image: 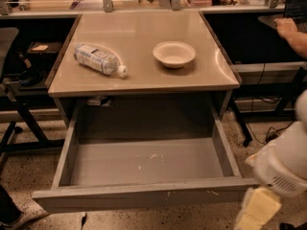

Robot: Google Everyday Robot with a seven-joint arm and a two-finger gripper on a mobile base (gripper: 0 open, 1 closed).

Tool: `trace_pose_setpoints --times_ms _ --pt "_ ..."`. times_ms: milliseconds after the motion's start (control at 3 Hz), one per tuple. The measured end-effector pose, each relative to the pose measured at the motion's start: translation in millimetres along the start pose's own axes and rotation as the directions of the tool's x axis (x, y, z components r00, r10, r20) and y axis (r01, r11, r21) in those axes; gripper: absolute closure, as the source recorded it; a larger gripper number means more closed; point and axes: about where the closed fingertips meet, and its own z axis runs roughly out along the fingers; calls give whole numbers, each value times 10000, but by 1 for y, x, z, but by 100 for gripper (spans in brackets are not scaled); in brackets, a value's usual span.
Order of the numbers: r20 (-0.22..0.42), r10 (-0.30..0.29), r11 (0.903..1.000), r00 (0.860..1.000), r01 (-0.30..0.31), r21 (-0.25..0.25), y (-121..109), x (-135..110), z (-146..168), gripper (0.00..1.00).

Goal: Open top drawer

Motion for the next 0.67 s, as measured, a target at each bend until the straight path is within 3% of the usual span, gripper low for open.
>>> trace_pose_setpoints --times_ms 333,667 --pt "470 2162 9591 9752 -2211 1765 -7 71 -115 0" --pt "889 2468 9368 9650 -2611 2329 -15 82 -155 0"
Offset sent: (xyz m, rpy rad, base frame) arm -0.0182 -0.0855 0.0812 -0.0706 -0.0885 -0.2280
